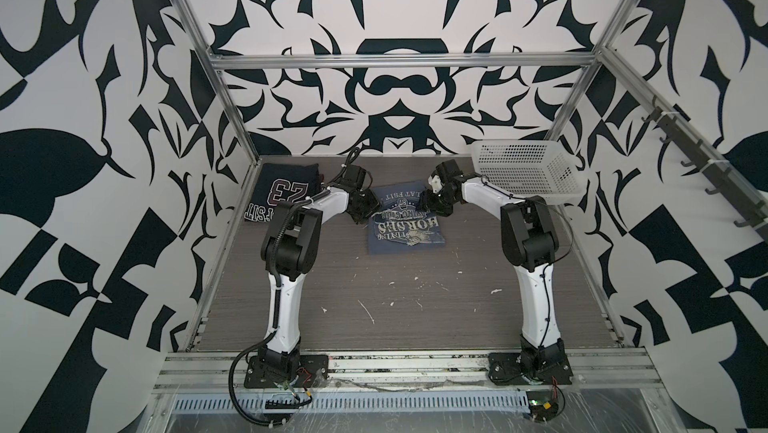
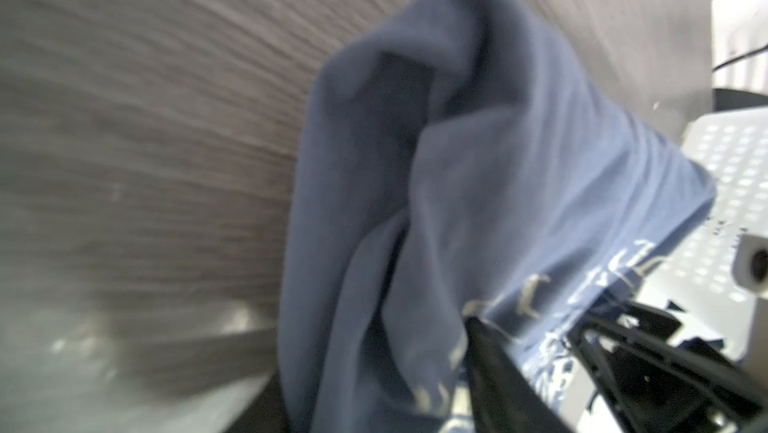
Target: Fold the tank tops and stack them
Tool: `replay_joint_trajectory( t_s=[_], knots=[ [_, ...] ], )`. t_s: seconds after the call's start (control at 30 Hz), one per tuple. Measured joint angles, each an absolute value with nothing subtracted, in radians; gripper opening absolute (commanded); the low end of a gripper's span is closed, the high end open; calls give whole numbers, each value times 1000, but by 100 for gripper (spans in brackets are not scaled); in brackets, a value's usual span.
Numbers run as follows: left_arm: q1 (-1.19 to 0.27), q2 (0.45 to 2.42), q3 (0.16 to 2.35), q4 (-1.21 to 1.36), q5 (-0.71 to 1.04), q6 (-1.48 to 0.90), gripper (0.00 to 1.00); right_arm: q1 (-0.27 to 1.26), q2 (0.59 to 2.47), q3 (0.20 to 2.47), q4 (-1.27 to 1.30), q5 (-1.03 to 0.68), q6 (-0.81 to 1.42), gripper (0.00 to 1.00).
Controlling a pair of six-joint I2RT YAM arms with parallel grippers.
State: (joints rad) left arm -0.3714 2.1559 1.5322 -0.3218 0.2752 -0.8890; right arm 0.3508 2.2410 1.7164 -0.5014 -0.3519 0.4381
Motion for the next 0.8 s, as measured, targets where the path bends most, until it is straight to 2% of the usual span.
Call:
replay_joint_trajectory(
  t_s=[0.1,0.3,0.5,0.8],
  knots=[
    [-371,2167,1539,-319,278,-892,32,372,2243,1708,-486,-359,458,37],
    [-353,2170,1543,-333,258,-870,10,431,2261,1710,-461,-371,513,1],
    [-296,2156,1582,-426,212,-787,2,495,2308,1781,-420,-385,597,0],
    [-176,2030,1742,-655,80,-638,0,575,2449,2083,-374,-424,703,0]
  ],
)
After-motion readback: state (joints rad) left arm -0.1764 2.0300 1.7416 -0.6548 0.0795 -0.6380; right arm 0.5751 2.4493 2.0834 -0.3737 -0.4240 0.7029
